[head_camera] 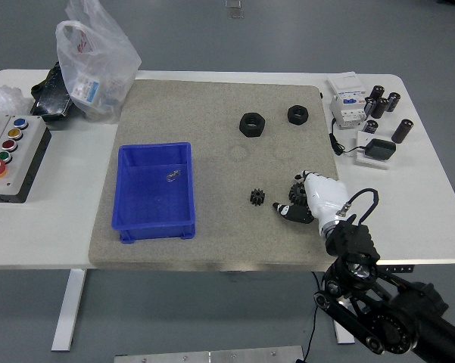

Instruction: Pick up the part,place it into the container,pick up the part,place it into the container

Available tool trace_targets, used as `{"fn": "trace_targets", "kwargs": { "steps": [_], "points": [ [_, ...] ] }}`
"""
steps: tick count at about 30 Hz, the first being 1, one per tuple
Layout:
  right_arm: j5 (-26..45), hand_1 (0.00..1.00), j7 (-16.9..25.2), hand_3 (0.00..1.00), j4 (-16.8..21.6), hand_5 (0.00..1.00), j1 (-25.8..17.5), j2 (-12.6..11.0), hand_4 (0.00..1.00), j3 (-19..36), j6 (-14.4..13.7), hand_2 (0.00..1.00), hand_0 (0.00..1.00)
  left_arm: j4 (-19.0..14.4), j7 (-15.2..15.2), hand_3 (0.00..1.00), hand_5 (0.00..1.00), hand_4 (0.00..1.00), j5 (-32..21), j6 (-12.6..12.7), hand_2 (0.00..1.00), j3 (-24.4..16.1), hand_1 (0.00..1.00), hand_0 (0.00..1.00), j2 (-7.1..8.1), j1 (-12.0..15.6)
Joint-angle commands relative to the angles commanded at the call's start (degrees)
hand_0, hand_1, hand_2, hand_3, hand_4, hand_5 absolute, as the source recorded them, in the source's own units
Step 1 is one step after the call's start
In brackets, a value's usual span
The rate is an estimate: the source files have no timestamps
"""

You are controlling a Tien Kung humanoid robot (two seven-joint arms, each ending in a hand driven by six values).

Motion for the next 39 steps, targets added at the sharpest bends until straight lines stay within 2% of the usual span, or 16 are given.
{"fn": "trace_targets", "kwargs": {
  "steps": [4, 5, 16, 17, 22, 24, 27, 30, 39],
  "points": [
    [-0.24, 0.618, 0.0, 0.699, -0.18, 0.289, -0.15, -0.05, 0.5, 0.26, -1.02, 0.675, 0.373, 0.0, -0.01, 0.608, 0.534, 0.543, -0.1, -0.02, 0.486, 0.11, 0.467, 0.597, -0.12, -0.01],
    [-0.28, 0.552, 0.0, 0.64, -0.21, 0.255, -0.2, -0.07, 0.008, 0.26, -1.31, 0.599, 0.343, 0.0, -0.04, 0.608, 0.534, 0.544, -0.16, -0.02, 0.486, 0.19, 0.468, 0.596, -0.13, -0.03],
    [-0.33, 0.53, 0.0, 0.609, -0.54, 0.216, -0.47, -0.33, 0.002, -0.2, -2.68, 0.565, 0.318, 0.0, -0.1, 0.608, 0.535, 0.543, -0.28, 0.02, 0.486, 0.27, 0.468, 0.597, -0.05, -0.05],
    [-0.28, 0.528, 0.0, 0.602, -0.62, 0.161, -0.48, -0.38, 0.002, -0.21, -2.84, 0.55, 0.313, 0.0, -0.11, 0.608, 0.537, 0.545, -0.34, 0.02, 0.485, 0.31, 0.467, 0.597, -0.06, -0.06],
    [-0.43, 0.528, 0.0, 0.602, -0.48, 0.161, -0.04, -0.69, 0.002, -0.61, -3.72, 0.55, 0.313, 0.0, -0.13, 0.608, 0.537, 0.545, -0.43, 0.05, 0.485, 0.37, 0.467, 0.597, -0.03, -0.11],
    [-0.38, 0.515, 0.0, 0.596, -0.12, 0.123, 0.47, -0.87, 0.002, -1.17, -4.04, 0.548, 0.316, 0.0, -0.13, 0.608, 0.54, 0.543, -0.48, 0.06, 0.485, 0.4, 0.468, 0.597, 0.0, -0.12],
    [0.47, 0.515, 0.0, 0.596, 0.73, 0.123, 2.78, -1.05, 0.002, -3.8, -4.85, 0.548, 0.316, 0.0, -0.08, 0.608, 0.54, 0.543, -0.66, 0.11, 0.485, 0.5, 0.468, 0.597, 0.06, -0.08],
    [1.27, 0.517, 0.0, 0.599, 1.03, 0.108, 5.93, -0.26, 0.002, -7.08, -5.49, 0.55, 0.318, 0.0, 0.06, 0.609, 0.544, 0.542, -0.52, 0.11, 0.485, 0.44, 0.468, 0.596, 0.12, -0.06],
    [5.42, 0.519, 0.0, 0.596, 0.59, 0.111, 16.92, 5.35, 0.002, -18.67, -8.87, 0.545, 0.314, 0.0, 0.0, 0.609, 0.548, 0.542, -1.09, -0.04, 0.485, 1.37, 0.467, 0.596, 0.33, -0.72]
  ]
}}
